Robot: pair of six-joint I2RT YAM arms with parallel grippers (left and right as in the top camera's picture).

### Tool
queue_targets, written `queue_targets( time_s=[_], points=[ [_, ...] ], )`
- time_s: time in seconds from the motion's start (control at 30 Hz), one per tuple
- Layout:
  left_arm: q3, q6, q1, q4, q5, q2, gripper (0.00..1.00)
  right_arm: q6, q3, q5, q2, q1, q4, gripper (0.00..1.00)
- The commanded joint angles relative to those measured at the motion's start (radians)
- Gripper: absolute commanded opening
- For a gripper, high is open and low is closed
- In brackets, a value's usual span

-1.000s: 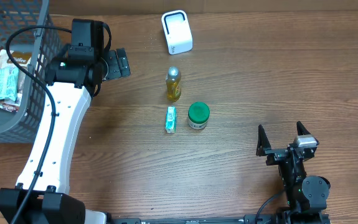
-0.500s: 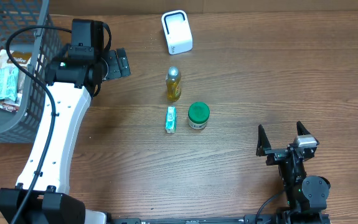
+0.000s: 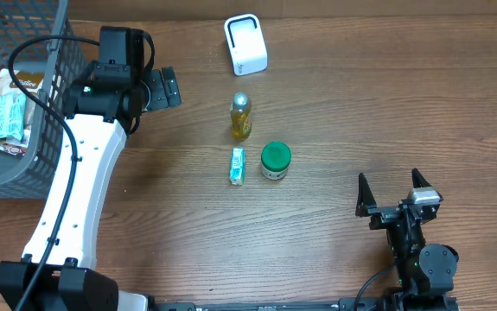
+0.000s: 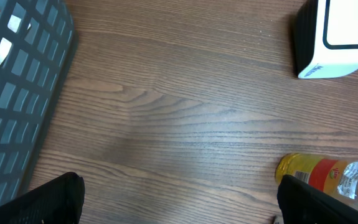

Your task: Scan the item barcode

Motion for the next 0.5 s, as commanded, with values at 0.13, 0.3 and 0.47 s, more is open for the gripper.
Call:
queue_targets(
  time_s=[0.13,0.3,0.47],
  points=[
    [0.01,-0.002,0.002,0.013,0.014,-0.008,1.0,-0.001,-0.011,0.002,-0.004,0.005,0.002,1.0],
    [0.01,-0.014,0.002,0.017,0.051,-0.008,1.0,-0.001,-0.011,0.002,-0.004,0.005,0.002,1.0],
    [0.011,0.013,0.002,0.055,0.077,-0.008,0.98,-0.001,-0.011,0.002,-0.004,0.005,0.002,1.0]
  ],
)
